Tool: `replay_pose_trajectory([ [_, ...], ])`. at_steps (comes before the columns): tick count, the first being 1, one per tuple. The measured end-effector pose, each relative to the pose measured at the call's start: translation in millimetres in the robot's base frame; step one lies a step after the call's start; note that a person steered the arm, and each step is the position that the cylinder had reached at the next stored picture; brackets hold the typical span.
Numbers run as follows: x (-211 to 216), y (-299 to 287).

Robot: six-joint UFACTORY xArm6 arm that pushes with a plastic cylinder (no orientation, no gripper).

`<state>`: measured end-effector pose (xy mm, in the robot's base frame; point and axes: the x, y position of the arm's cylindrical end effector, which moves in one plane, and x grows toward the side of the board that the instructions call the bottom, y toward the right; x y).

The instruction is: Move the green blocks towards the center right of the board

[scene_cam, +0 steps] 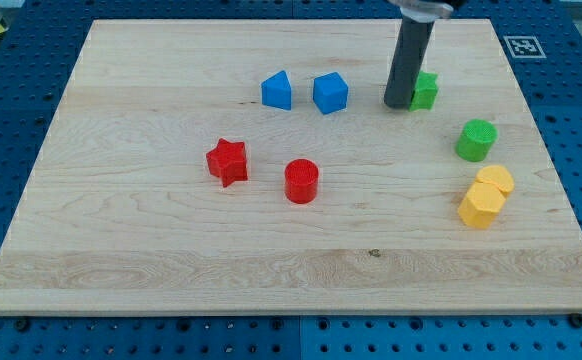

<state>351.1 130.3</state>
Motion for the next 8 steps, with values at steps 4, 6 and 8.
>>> replay_pose_trajectory([
  [4,31.6,44.4],
  [6,-18.7,-3.0],
  [8,-54.9,42.0],
])
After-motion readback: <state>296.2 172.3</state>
